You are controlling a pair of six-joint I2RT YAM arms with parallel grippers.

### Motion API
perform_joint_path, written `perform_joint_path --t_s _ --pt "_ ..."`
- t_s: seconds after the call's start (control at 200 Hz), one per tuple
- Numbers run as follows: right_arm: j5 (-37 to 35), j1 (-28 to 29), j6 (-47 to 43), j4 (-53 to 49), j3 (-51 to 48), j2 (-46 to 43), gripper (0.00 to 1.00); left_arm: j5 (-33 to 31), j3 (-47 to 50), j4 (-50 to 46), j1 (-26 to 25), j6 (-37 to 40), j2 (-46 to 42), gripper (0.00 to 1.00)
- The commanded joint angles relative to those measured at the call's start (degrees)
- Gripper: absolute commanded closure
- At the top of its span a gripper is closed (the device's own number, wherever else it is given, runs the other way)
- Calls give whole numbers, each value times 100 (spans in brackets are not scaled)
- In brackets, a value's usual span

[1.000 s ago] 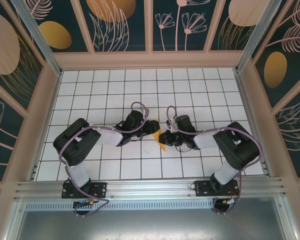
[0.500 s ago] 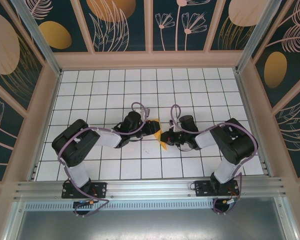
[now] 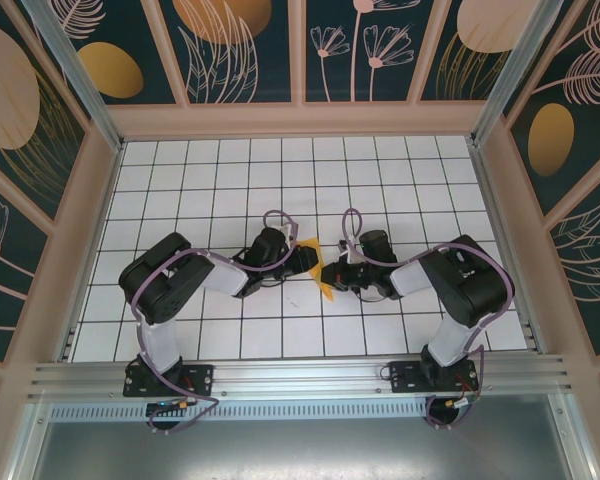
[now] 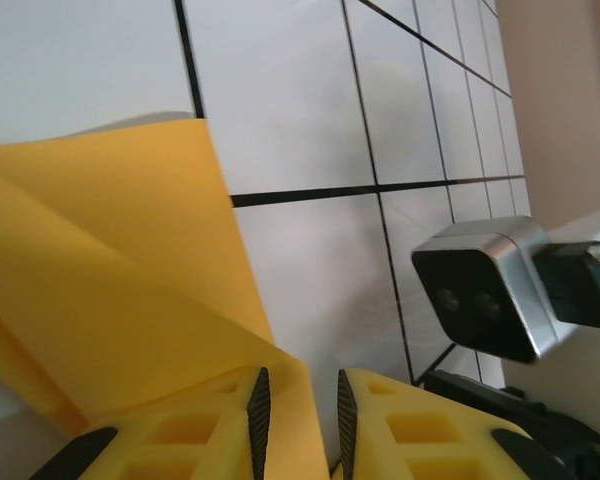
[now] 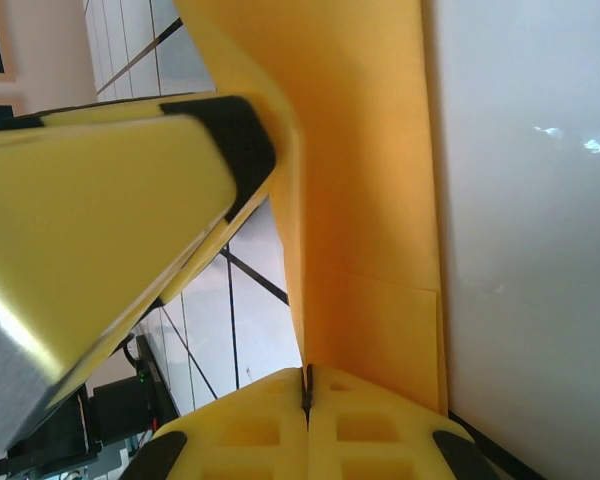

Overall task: Fold a paper plane with a square sheet of paper (pick it up from the middle)
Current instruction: Fold the wing for the fifth time at the center of the table.

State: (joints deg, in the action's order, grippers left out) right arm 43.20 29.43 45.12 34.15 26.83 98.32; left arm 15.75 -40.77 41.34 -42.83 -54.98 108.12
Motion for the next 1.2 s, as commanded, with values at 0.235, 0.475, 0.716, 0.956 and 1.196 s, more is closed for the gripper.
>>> perform_joint_path --t_s 0.235,0.475,0.716,0.956,1.196 --pt "-646 41 -1327 -1495 188 -1075 72 -559 -105 -290 -22 -142 150 74" --pt "-1451 124 -2168 -2549 276 -1615 54 -415 -291 -511 -18 -65 256 75" --pt "-2043 403 -2647 -3176 750 -1437 36 -422 -353 -654 -17 -31 244 75" --pt "-1932 501 -2742 -3190 1042 -993 43 -388 -399 -713 -16 -6 247 76" --pt "-1895 505 -2685 -3113 956 -984 60 -354 -439 -749 -21 13 241 75"
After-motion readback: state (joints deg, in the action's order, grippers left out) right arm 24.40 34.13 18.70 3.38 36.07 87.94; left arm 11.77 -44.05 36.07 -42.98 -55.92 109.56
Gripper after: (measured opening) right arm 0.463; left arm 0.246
